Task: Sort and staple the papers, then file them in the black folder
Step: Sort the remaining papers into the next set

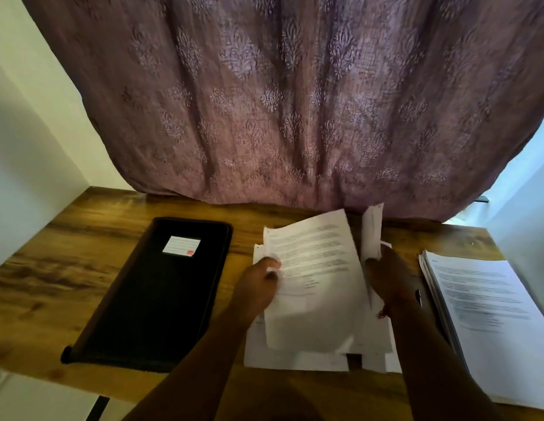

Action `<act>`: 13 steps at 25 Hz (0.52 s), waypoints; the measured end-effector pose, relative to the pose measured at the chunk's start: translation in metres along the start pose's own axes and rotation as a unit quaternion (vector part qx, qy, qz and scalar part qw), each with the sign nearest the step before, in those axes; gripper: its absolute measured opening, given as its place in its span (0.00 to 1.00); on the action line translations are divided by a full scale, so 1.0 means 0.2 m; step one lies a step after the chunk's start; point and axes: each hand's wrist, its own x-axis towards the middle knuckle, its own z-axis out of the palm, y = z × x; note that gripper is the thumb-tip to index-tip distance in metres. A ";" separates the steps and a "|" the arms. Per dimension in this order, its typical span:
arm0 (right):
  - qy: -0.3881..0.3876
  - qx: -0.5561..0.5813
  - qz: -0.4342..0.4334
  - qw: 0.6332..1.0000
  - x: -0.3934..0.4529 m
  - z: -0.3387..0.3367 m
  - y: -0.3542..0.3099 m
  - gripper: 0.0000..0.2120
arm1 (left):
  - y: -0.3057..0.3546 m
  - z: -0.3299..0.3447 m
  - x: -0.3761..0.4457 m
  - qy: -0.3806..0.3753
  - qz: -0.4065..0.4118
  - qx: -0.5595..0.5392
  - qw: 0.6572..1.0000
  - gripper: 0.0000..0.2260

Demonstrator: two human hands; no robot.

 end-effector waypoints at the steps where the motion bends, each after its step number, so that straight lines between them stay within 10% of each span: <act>1: 0.013 -0.019 -0.004 1.000 0.00 -0.01 -0.03 0.17 | -0.06 0.03 -0.01 -0.018 -0.014 0.026 0.999 0.07; 9: -0.062 -0.132 -0.082 0.986 -0.09 0.25 -0.15 0.17 | 0.00 0.12 -0.12 -0.093 0.028 0.053 0.994 0.12; 13: -0.155 -0.013 -0.014 0.988 -0.12 0.38 -0.16 0.15 | 0.19 0.19 -0.19 -0.200 0.083 0.021 0.976 0.19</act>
